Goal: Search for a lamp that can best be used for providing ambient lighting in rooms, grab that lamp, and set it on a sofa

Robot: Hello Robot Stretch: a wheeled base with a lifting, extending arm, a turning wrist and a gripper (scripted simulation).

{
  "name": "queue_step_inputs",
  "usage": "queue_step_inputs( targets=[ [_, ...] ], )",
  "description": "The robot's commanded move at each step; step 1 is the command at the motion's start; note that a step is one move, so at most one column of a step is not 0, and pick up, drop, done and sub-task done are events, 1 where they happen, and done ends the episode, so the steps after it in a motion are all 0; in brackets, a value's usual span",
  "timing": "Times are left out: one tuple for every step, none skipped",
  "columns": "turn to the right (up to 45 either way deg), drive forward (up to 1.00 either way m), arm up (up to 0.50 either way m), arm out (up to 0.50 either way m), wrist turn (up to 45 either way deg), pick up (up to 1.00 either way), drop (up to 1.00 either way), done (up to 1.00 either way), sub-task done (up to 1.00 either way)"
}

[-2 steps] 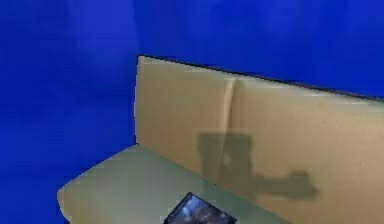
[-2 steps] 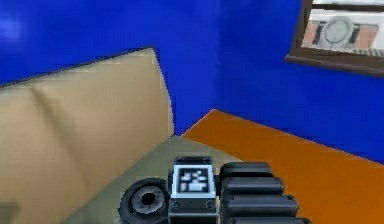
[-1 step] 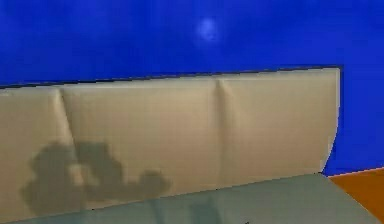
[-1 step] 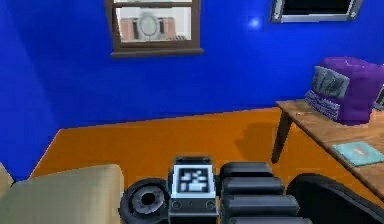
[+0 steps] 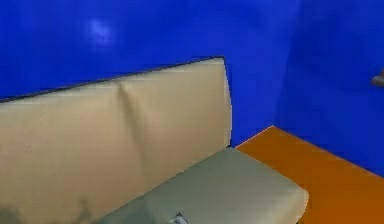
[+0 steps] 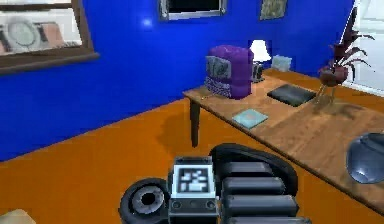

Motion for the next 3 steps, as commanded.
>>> queue_step_inputs(
  targets=[
    [-45.0,0.0,0.0,0.0,0.0,0.0,0.0,0.0,0.0],
    [-39.0,0.0,0.0,0.0,0.0,0.0,0.0,0.0,0.0],
    [0.0,0.0,0.0,0.26,0.0,0.0,0.0,0.0,0.0]
  ],
)
